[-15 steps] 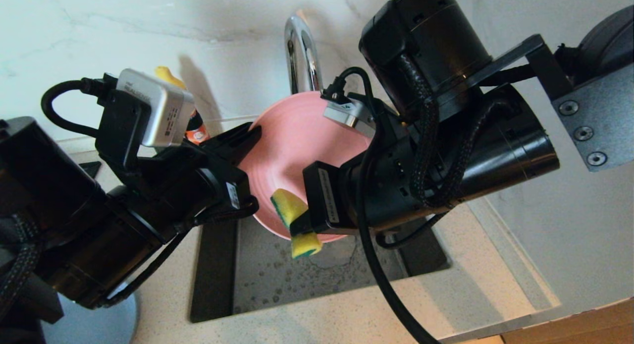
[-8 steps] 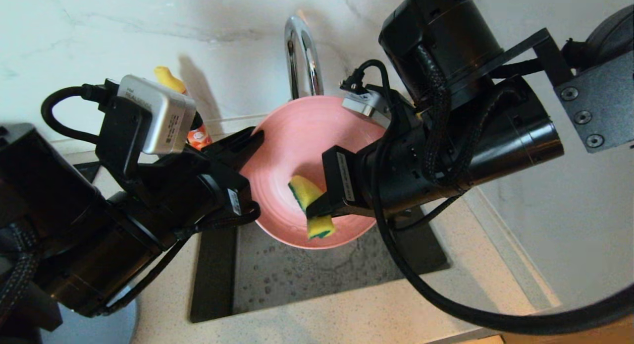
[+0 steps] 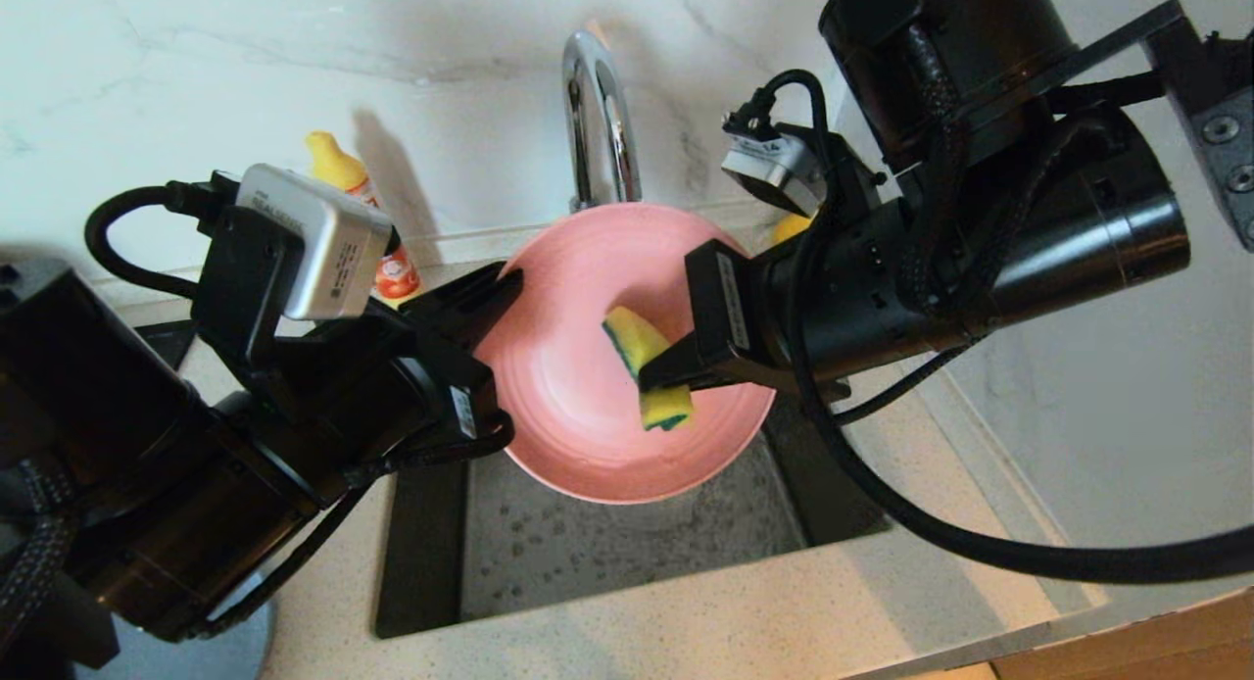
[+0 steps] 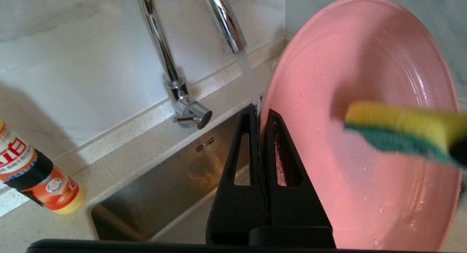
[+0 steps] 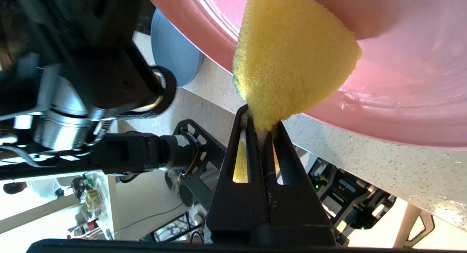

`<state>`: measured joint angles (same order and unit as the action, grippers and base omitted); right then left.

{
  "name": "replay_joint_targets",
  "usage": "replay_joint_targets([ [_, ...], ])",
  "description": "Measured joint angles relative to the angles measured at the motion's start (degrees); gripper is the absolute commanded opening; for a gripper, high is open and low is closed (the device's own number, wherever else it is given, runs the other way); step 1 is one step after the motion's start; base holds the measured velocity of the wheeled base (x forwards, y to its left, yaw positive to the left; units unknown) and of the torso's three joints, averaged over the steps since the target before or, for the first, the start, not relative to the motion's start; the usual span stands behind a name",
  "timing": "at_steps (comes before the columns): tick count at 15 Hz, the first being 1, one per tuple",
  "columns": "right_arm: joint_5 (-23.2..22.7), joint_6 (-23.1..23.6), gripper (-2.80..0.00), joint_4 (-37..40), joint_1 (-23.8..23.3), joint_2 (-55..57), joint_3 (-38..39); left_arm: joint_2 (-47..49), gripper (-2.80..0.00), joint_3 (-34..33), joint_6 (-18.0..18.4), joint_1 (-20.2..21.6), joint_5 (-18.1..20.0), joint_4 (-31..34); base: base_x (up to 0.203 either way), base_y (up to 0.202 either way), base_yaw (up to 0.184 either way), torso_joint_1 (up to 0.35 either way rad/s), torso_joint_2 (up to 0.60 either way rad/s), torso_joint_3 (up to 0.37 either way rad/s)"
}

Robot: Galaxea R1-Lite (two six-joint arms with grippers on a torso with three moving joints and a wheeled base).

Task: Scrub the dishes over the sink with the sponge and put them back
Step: Wipe the plate

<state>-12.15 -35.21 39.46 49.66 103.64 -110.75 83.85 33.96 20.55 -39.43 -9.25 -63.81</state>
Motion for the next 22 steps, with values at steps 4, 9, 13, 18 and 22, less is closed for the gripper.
replay_joint_targets([
  [4, 0.0, 0.4, -2.8, -2.1, -0.8, -0.8, -0.2, -0.2, -2.8, -1.8, 0.1, -1.2, -0.1, -1.2, 0.0, 0.0, 0.0, 0.0, 0.0, 0.0],
  [9, -0.1, 3.1, -2.8, -3.5, 0.4, -0.8, -0.2, 0.0, -2.8, -2.6, 0.1, -2.2, -0.1, -1.4, 0.0, 0.0, 0.0, 0.0, 0.0, 0.0],
  [13, -0.3, 2.7, -2.8, -2.6, 2.7, -0.6, 0.3, 0.0, -2.8, -2.4, 0.0, -2.3, -0.4, -1.5, 0.0, 0.0, 0.0, 0.0, 0.0, 0.0],
  [18, -0.6, 2.3, -2.8, -0.7, 4.3, 0.0, 1.8, 0.0, -2.8, -1.4, -0.3, -2.3, -1.1, -1.5, 0.0, 0.0, 0.0, 0.0, 0.0, 0.0],
  [22, -0.7, 2.1, -2.8, 0.0, 4.4, 0.8, 3.4, -0.2, -2.8, -0.6, -0.5, -2.2, -1.5, -1.5, 0.0, 0.0, 0.0, 0.0, 0.0, 0.0],
])
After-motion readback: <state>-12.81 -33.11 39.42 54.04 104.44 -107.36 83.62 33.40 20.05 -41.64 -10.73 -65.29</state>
